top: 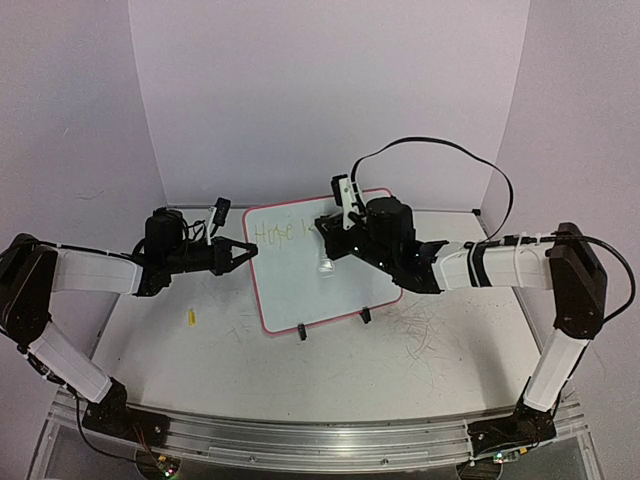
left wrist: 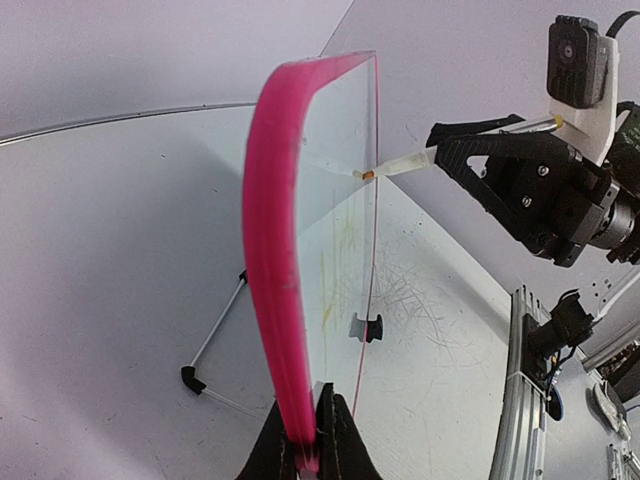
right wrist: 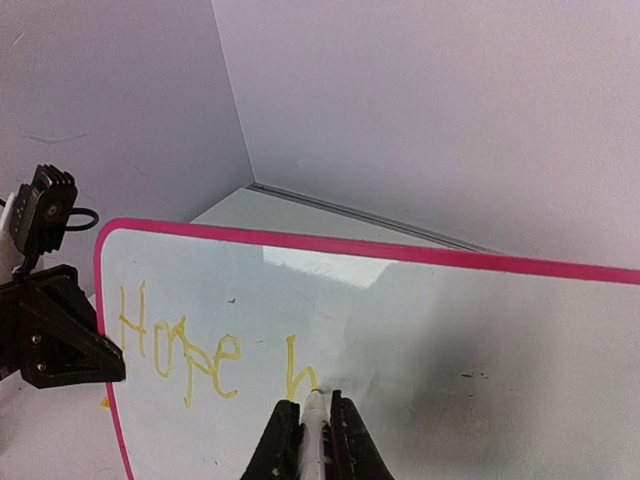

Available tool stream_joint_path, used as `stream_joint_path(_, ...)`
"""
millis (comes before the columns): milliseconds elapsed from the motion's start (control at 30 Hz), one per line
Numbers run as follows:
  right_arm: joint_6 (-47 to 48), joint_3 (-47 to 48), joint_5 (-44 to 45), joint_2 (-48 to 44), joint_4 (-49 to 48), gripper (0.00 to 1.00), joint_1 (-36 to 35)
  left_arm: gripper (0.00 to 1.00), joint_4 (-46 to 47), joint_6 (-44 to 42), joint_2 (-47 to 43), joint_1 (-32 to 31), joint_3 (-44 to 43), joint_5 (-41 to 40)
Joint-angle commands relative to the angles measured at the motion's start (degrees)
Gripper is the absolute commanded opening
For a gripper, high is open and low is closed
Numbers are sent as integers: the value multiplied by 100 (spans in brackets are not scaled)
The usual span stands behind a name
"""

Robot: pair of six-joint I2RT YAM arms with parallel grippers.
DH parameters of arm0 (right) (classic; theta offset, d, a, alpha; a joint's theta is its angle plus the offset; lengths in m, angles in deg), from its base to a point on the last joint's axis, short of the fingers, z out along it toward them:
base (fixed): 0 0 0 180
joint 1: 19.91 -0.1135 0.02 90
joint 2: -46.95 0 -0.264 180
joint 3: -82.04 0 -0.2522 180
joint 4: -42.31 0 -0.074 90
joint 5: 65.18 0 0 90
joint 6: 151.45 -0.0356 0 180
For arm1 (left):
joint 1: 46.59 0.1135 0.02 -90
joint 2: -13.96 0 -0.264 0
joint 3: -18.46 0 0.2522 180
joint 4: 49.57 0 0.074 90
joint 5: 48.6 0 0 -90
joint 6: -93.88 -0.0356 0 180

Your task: Write a sentence on the whiteboard

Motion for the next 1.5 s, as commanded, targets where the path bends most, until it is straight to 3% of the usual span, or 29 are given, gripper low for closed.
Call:
stream_joint_path(0, -168, -199, 117, -188, 28, 0, 70, 0, -123, -606, -52, -24, -195, -563)
stream_joint_path(600, -260, -383, -224, -645, -243, 0, 108, 0, -128, -621, -19, -38, -212, -573)
stream_joint_path(967, -284, -131, -508, -349, -295, 0, 184, 0, -136, -628, -19, -44, -211, -573)
stream_joint_path(1467, -268, -66, -206, -187, -301, 0, 183, 0, -145, -649, -20, -41, -208, -573)
